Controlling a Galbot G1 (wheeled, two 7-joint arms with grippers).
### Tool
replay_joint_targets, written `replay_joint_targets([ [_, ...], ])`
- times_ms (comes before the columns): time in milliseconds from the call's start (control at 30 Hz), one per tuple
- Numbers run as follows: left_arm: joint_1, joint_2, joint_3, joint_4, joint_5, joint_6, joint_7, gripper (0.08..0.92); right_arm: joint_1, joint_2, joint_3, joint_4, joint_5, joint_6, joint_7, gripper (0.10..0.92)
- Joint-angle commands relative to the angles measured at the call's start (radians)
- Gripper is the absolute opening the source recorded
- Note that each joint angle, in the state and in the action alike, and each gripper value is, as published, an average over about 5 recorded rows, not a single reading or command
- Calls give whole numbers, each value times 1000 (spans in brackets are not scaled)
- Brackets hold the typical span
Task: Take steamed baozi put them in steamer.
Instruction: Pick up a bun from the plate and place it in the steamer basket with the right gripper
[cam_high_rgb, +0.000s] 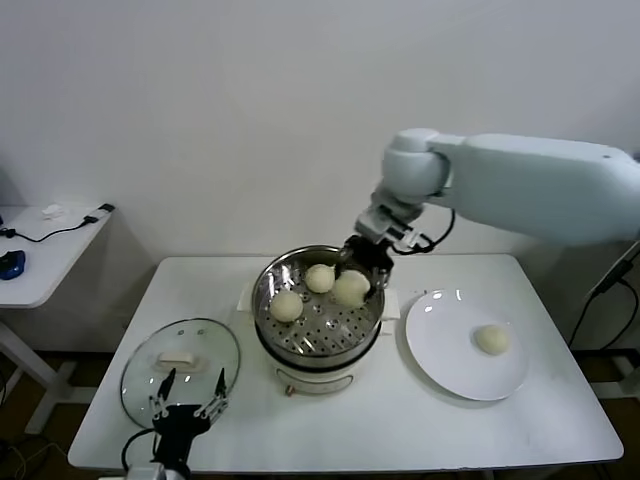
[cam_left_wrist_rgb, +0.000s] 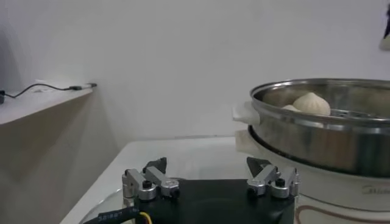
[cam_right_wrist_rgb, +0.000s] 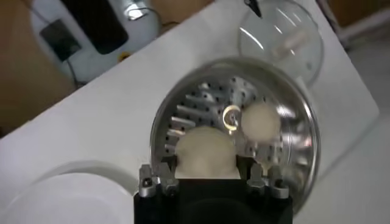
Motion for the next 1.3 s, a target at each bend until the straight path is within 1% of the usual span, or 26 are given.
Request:
replay_joint_targets([
  [33, 1, -3, -5, 0, -1, -2, -1, 823, -41, 188, -25, 61, -152, 150, 23, 653],
  [533, -8, -12, -22, 18, -2, -8, -3, 823, -204, 248, -41, -114, -271, 196, 55, 653],
  [1000, -13, -10, -28, 22, -7, -10, -3, 823, -242, 278, -23, -179, -312, 215, 67, 654],
  [1067, -12, -10, -29, 21, -7, -10, -3, 823, -231, 279, -19, -180, -290, 220, 70, 673],
  [1133, -12, -9, -32, 19, -8, -10, -3, 823, -208, 275, -11, -178, -254, 222, 59, 718],
  [1233, -10, -9, -35, 15, -9, -10, -2, 823, -145, 256, 6, -178, -195, 234, 19, 789],
  [1300, -10, -9, -35, 13, -9, -10, -2, 823, -94, 233, 12, -187, -136, 254, -17, 811],
])
